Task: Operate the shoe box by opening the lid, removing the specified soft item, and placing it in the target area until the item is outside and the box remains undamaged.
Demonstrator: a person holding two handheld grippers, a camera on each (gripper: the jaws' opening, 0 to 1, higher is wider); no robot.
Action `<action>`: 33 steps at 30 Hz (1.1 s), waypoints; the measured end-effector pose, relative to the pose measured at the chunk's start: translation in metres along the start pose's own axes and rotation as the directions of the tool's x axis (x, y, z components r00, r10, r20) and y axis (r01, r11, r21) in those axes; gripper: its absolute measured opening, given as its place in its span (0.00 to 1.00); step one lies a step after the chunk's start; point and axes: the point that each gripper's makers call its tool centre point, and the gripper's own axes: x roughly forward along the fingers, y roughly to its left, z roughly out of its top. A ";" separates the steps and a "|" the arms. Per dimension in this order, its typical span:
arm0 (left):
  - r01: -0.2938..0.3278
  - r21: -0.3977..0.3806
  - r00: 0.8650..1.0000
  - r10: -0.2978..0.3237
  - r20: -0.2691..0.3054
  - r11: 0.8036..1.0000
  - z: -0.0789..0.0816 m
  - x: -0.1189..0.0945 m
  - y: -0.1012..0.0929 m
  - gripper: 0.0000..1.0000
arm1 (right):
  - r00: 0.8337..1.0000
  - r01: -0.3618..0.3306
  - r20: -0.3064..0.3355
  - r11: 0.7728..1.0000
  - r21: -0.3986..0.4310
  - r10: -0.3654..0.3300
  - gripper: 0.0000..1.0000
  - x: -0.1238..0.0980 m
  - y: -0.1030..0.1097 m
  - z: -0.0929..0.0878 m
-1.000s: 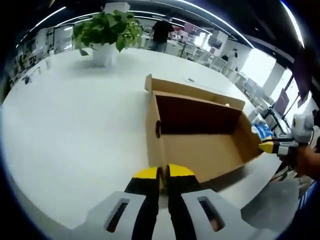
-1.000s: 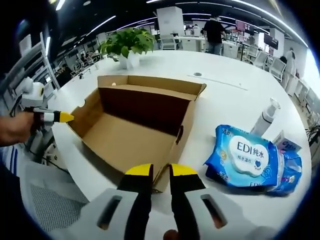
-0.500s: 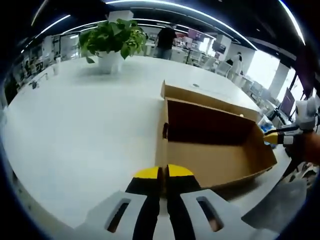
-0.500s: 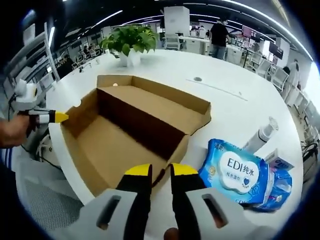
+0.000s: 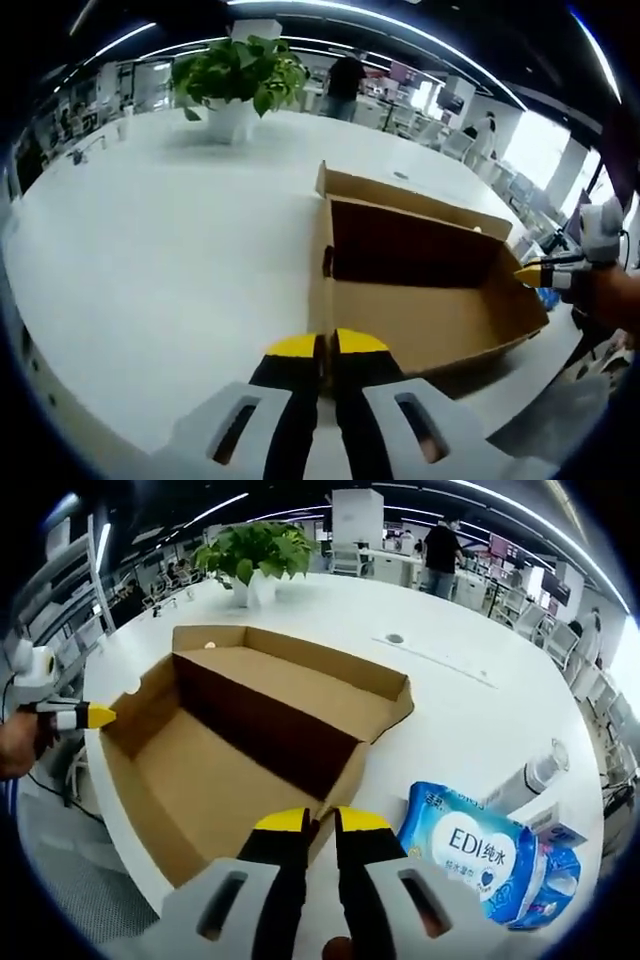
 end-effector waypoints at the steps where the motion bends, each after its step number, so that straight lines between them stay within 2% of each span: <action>1: 0.004 0.006 1.000 -0.004 0.001 1.000 0.000 0.000 0.000 0.01 | 1.000 -0.001 -0.001 1.000 -0.004 0.001 0.08 0.001 0.000 0.001; 3: 0.017 -0.005 1.000 -0.017 -0.013 1.000 0.001 -0.002 -0.001 0.02 | 1.000 0.000 -0.003 1.000 -0.012 0.000 0.08 0.002 -0.001 0.003; 4: 0.046 0.015 0.999 -0.046 -0.004 0.999 0.004 -0.004 -0.005 0.03 | 1.000 0.001 -0.006 1.000 -0.016 -0.001 0.08 0.003 -0.001 0.003; 5: 0.052 0.065 0.999 -0.052 -0.001 0.997 0.007 -0.007 -0.005 0.03 | 1.000 0.002 -0.003 1.000 -0.018 -0.002 0.07 0.002 -0.001 0.003; 7: 0.076 0.174 0.994 -0.089 0.067 0.982 0.022 -0.015 -0.011 0.05 | 1.000 0.003 -0.003 1.000 -0.013 -0.003 0.07 0.003 -0.002 0.003; 8: 0.072 0.219 0.995 -0.086 0.054 0.973 0.022 -0.018 -0.012 0.08 | 1.000 0.003 -0.003 1.000 -0.016 -0.003 0.07 0.003 -0.002 0.003; 9: 0.088 0.233 0.994 -0.100 0.039 0.969 0.021 -0.020 -0.016 0.08 | 1.000 0.004 0.001 1.000 -0.018 -0.004 0.08 0.004 -0.002 0.003; 10: 0.111 0.228 0.991 -0.125 0.048 0.967 0.023 -0.021 -0.022 0.09 | 1.000 0.004 0.003 1.000 -0.014 -0.004 0.07 0.004 -0.002 0.003; 11: 0.102 0.265 0.993 -0.114 0.030 0.959 0.021 -0.021 -0.021 0.10 | 1.000 0.003 0.004 1.000 -0.011 -0.003 0.07 0.005 -0.002 0.004; 12: 0.088 0.352 0.996 -0.092 -0.005 0.932 0.016 -0.021 -0.020 0.11 | 1.000 0.003 0.005 1.000 -0.009 -0.003 0.07 0.004 -0.002 0.004; 13: 0.088 0.399 0.995 -0.095 -0.002 0.913 0.016 -0.020 -0.022 0.11 | 1.000 0.002 0.006 1.000 -0.006 -0.002 0.07 0.005 -0.002 0.004; 14: 0.080 0.483 0.996 -0.094 0.005 0.872 0.016 -0.021 -0.024 0.10 | 1.000 0.003 0.006 1.000 -0.004 -0.003 0.07 0.005 -0.002 0.004; 15: 0.094 0.500 0.993 -0.117 0.014 0.861 0.016 -0.023 -0.029 0.10 | 1.000 0.003 0.007 1.000 -0.003 -0.003 0.07 0.005 -0.002 0.004; 16: 0.126 0.544 0.985 -0.170 0.031 0.830 0.017 -0.026 -0.041 0.10 | 1.000 0.002 0.007 1.000 -0.006 -0.002 0.07 0.005 -0.002 0.004; 17: 0.134 0.592 0.982 -0.188 0.029 0.794 0.016 -0.028 -0.046 0.08 | 1.000 0.002 0.007 1.000 -0.006 -0.002 0.07 0.005 -0.002 0.004; 18: 0.142 0.618 0.983 -0.181 0.001 0.773 0.010 -0.027 -0.048 0.07 | 1.000 0.001 0.008 1.000 -0.004 -0.001 0.07 0.005 -0.002 0.004; 20: 0.164 0.634 0.985 -0.162 -0.061 0.756 -0.006 -0.020 -0.045 0.03 | 1.000 0.000 0.010 1.000 -0.001 0.000 0.07 0.005 -0.002 0.004; 22: 0.196 0.594 0.981 -0.147 -0.130 0.781 -0.023 -0.014 -0.039 0.00 | 1.000 0.000 0.011 1.000 0.005 0.000 0.08 0.005 -0.002 0.004; 23: 0.197 0.593 0.978 -0.201 -0.061 0.781 -0.011 -0.014 -0.046 0.00 | 1.000 0.000 0.010 1.000 0.005 0.000 0.08 0.005 -0.002 0.003; 24: 0.185 0.598 0.981 -0.179 -0.070 0.780 -0.012 -0.014 -0.044 0.00 | 1.000 -0.003 0.012 1.000 0.007 0.003 0.08 0.005 -0.002 0.004; 25: 0.194 0.593 0.980 -0.188 -0.072 0.781 -0.010 -0.015 -0.045 0.00 | 1.000 -0.002 0.012 1.000 0.007 0.002 0.08 0.005 -0.002 0.004; 26: 0.202 0.575 0.979 -0.184 -0.089 0.793 -0.010 -0.017 -0.044 0.00 | 1.000 -0.004 0.013 1.000 0.007 0.004 0.08 0.005 -0.002 0.004; 27: 0.206 0.493 0.979 -0.186 -0.090 0.845 -0.005 -0.021 -0.043 0.03 | 1.000 -0.006 0.013 1.000 0.004 0.006 0.08 0.006 -0.002 0.004; 28: 0.194 0.490 0.979 -0.202 -0.038 0.850 0.006 -0.025 -0.044 0.09 | 1.000 -0.005 0.015 1.000 0.001 0.005 0.08 0.006 -0.002 0.004; 29: 0.200 0.525 0.976 -0.214 -0.035 0.827 0.010 -0.031 -0.043 0.10 | 1.000 -0.005 0.017 1.000 0.002 0.005 0.08 0.006 -0.003 0.005; 30: 0.224 0.533 0.971 -0.231 -0.056 0.816 0.008 -0.033 -0.045 0.10 | 1.000 -0.006 0.017 1.000 0.005 0.006 0.08 0.007 -0.002 0.004; 31: 0.230 0.541 0.969 -0.242 -0.050 0.809 0.007 -0.035 -0.045 0.11 | 1.000 -0.005 0.019 1.000 0.008 0.005 0.08 0.007 -0.002 0.005; 32: 0.256 0.541 0.962 -0.266 -0.063 0.801 0.004 -0.036 -0.048 0.11 | 1.000 -0.005 0.020 1.000 0.008 0.005 0.08 0.007 -0.002 0.005; 33: 0.314 0.520 0.947 -0.301 -0.112 0.794 -0.008 -0.038 -0.052 0.11 | 1.000 -0.006 0.020 1.000 0.008 0.006 0.08 0.008 -0.002 0.005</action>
